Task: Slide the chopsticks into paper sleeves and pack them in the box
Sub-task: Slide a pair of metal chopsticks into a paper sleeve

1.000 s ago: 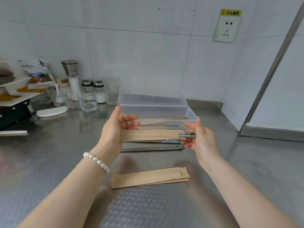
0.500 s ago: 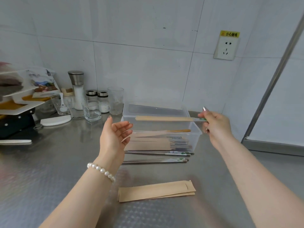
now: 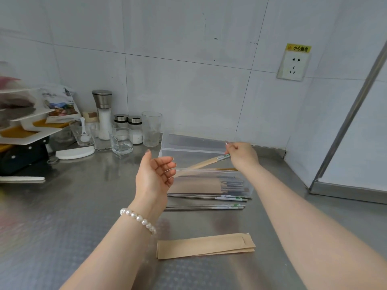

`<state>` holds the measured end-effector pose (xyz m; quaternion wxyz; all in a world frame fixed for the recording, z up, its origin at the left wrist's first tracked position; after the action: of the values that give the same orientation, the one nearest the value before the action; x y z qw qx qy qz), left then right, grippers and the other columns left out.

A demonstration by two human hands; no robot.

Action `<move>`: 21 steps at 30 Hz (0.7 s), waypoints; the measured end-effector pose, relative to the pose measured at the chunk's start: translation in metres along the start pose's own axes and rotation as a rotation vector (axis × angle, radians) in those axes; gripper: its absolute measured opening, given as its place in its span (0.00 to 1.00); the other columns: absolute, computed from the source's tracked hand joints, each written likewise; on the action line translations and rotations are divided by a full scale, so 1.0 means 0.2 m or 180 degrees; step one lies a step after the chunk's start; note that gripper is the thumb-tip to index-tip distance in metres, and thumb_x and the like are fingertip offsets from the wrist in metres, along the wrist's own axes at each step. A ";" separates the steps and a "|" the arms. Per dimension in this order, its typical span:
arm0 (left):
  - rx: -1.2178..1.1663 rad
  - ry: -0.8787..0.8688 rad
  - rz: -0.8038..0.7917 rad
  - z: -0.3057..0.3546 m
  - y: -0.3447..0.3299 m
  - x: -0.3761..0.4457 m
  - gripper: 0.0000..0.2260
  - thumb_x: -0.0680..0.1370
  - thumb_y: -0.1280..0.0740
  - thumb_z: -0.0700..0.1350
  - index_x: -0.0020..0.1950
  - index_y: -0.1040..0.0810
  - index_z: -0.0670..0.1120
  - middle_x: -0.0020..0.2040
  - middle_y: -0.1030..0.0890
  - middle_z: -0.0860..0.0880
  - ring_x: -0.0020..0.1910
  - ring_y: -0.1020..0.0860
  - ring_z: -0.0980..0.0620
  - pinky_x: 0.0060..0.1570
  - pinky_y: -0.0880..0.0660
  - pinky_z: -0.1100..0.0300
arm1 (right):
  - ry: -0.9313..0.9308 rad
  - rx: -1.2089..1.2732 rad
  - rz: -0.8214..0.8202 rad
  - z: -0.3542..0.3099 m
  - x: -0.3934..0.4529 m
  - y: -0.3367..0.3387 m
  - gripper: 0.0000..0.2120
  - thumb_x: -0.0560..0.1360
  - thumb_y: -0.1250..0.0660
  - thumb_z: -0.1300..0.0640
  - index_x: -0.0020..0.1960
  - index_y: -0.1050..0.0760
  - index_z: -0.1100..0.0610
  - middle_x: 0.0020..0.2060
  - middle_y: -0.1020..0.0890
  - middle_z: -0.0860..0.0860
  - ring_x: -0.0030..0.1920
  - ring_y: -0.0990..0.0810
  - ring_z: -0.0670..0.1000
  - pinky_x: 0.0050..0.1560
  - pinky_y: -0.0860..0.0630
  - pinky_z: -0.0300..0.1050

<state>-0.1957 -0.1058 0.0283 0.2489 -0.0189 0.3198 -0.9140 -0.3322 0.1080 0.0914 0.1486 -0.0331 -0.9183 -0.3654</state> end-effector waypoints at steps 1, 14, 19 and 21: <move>0.0005 -0.0001 -0.0007 0.00 0.00 0.00 0.22 0.79 0.47 0.56 0.37 0.23 0.43 0.27 0.22 0.51 0.30 0.27 0.53 0.35 0.33 0.61 | -0.0025 -0.0288 -0.0052 0.01 0.00 0.00 0.23 0.80 0.47 0.47 0.38 0.24 0.61 0.35 0.25 0.52 0.39 0.27 0.57 0.37 0.35 0.45; 0.0499 -0.0029 -0.0482 -0.03 -0.10 -0.04 0.13 0.76 0.40 0.47 0.34 0.25 0.44 0.25 0.25 0.51 0.27 0.30 0.54 0.33 0.35 0.62 | 0.0488 0.0113 0.0354 0.01 -0.13 0.27 0.22 0.80 0.47 0.47 0.44 0.20 0.59 0.41 0.19 0.54 0.46 0.22 0.55 0.47 0.30 0.45; 0.2001 -0.0552 -0.1689 -0.11 -0.30 -0.17 0.04 0.65 0.29 0.41 0.30 0.22 0.46 0.26 0.24 0.52 0.27 0.29 0.57 0.31 0.33 0.67 | 0.0622 0.0594 0.0142 0.07 -0.31 0.28 0.12 0.75 0.34 0.60 0.33 0.23 0.54 0.28 0.22 0.53 0.32 0.25 0.51 0.40 0.32 0.43; 0.3036 -0.0904 -0.2075 -0.19 -0.34 -0.23 0.07 0.64 0.23 0.43 0.33 0.21 0.46 0.28 0.23 0.54 0.27 0.30 0.60 0.31 0.32 0.68 | 0.0537 0.0658 -0.0660 0.10 -0.38 0.15 0.11 0.71 0.29 0.61 0.31 0.24 0.53 0.27 0.23 0.52 0.30 0.28 0.48 0.38 0.31 0.41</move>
<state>-0.1925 -0.0160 0.0438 -0.0232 -0.1243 -0.1849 -0.9746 -0.2592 0.1475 0.0740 0.1892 0.1080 -0.9338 -0.2838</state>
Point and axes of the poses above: each hand's wrist, its own x-axis towards the middle knuckle, its own y-axis out of the back of the hand, z = x × y, the point moved 10 cm from there along x, towards the middle knuckle
